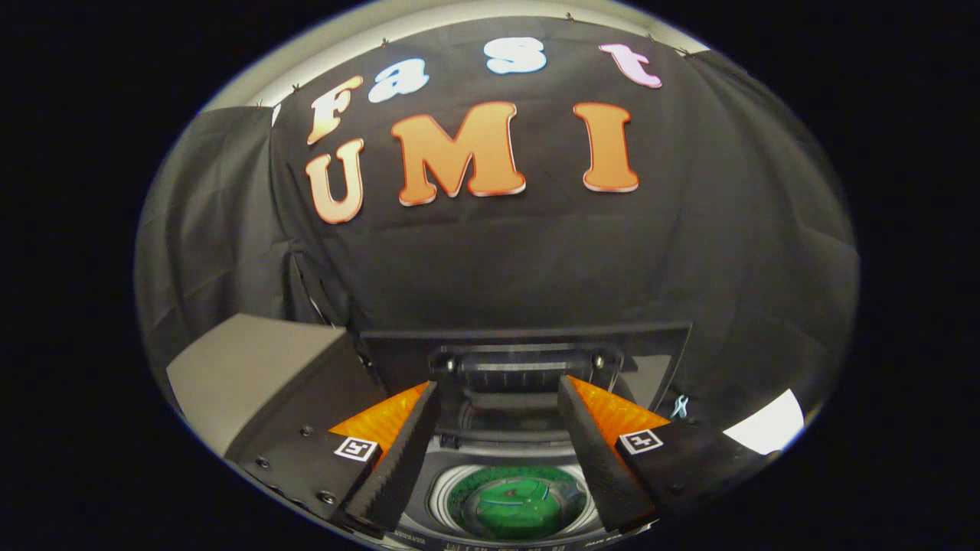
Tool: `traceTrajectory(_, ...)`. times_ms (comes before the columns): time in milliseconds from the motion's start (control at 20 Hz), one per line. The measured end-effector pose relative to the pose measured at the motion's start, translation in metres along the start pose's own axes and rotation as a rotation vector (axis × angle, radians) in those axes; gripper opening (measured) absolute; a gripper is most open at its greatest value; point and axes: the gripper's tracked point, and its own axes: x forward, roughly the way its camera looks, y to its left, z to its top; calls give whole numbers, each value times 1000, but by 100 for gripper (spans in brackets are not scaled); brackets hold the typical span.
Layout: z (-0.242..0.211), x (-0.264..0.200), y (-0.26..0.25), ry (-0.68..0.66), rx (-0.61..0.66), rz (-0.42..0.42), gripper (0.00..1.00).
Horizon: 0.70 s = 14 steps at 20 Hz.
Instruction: Put the clothes into the washing machine and then close the washing machine lid.
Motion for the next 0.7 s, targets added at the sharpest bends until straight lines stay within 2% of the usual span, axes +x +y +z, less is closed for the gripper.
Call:
traceTrajectory(150,51,15,-8,-94,-48,-31,99)
traceTrajectory(350,89,52,-2,-104,-65,-22,99)
traceTrajectory(700,59,136,1,24,-61,-7,99)
